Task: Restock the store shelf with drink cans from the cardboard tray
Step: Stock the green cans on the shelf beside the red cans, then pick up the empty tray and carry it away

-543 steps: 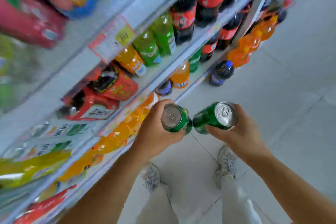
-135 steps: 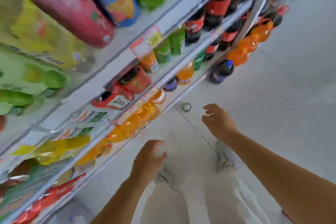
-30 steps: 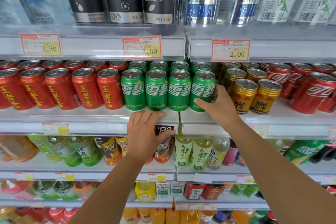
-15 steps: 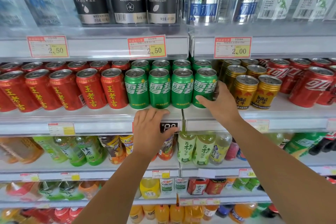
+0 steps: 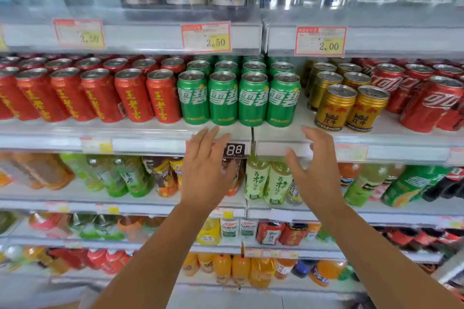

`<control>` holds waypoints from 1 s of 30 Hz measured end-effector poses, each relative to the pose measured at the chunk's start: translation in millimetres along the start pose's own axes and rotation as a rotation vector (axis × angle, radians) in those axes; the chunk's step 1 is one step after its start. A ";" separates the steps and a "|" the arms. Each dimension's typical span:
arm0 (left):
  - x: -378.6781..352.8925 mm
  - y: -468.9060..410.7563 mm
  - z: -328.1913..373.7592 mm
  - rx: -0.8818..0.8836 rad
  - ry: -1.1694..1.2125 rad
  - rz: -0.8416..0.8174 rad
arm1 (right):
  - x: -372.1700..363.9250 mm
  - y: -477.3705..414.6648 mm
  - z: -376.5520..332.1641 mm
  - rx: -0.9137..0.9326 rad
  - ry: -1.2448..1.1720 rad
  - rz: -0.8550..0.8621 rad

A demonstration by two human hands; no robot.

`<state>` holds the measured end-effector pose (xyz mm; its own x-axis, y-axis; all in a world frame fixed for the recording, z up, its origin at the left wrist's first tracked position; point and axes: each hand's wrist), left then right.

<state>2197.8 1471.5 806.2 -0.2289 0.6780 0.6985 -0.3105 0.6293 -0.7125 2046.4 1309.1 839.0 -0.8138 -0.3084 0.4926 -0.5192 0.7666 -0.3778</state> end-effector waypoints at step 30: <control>195.4 586.9 -162.9 1.887 0.161 -0.456 | -459.0 327.2 -52.5 0.105 0.529 -1.218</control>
<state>2121.1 2035.2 513.7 0.1814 0.6997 0.6910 -0.7700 -0.3360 0.5424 2263.8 1731.0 530.5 0.3680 -0.4889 0.7909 -0.8753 0.1047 0.4720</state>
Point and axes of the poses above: each hand's wrist, its own y-axis away from the middle knuckle, its own x-axis out of the back of the hand, z = x × y, and after that the axes turned 13 degrees about -x, right-handed
